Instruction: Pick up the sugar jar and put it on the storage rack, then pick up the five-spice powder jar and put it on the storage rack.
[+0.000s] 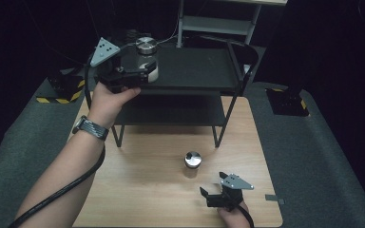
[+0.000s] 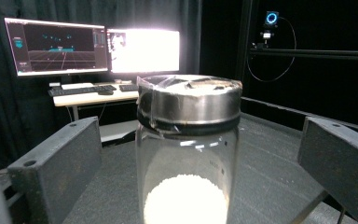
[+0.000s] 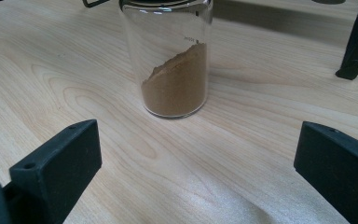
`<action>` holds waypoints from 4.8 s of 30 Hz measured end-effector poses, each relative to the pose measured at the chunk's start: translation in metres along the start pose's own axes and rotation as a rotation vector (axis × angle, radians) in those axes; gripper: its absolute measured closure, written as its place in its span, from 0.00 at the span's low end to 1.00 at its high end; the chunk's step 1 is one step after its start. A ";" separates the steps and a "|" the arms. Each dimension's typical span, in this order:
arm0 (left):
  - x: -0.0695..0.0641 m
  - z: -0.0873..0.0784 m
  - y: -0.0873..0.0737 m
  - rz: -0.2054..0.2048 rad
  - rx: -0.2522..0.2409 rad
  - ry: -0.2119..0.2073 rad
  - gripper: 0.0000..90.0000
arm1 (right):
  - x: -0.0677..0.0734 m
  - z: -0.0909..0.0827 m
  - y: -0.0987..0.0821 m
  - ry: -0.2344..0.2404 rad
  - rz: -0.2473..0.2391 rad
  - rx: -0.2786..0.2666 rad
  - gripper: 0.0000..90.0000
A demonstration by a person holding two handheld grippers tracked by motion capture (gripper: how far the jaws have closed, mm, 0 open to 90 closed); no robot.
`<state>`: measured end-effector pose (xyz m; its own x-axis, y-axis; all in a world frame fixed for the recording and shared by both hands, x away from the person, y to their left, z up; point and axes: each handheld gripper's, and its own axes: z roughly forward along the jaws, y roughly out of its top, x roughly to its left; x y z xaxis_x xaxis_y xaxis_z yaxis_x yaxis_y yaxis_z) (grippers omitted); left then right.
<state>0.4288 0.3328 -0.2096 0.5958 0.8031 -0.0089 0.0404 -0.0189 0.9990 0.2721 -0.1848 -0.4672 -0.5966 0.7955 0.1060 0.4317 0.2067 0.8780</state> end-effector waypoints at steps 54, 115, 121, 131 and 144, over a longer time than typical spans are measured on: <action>-0.023 -0.104 -0.130 0.049 0.155 -0.095 0.00 | 0.002 0.000 0.000 -0.002 -0.015 0.003 0.01; -0.043 -0.146 -0.240 0.153 0.531 -0.100 0.01 | 0.016 0.004 0.004 -0.065 -0.006 0.016 0.01; -0.041 -0.144 -0.239 0.136 0.539 -0.104 0.01 | 0.019 0.001 -0.004 -0.081 0.006 -0.030 0.00; -0.042 -0.148 -0.241 0.148 0.520 -0.107 0.01 | 0.030 -0.006 -0.007 -0.089 0.001 -0.095 0.00; -0.043 -0.147 -0.240 0.149 0.527 -0.103 0.01 | 0.035 -0.012 0.000 -0.077 -0.010 -0.129 0.00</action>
<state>0.2758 0.3904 -0.4426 0.7000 0.7072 0.0998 0.3300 -0.4442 0.8329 0.2431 -0.1639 -0.4579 -0.5442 0.8364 0.0652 0.3329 0.1440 0.9319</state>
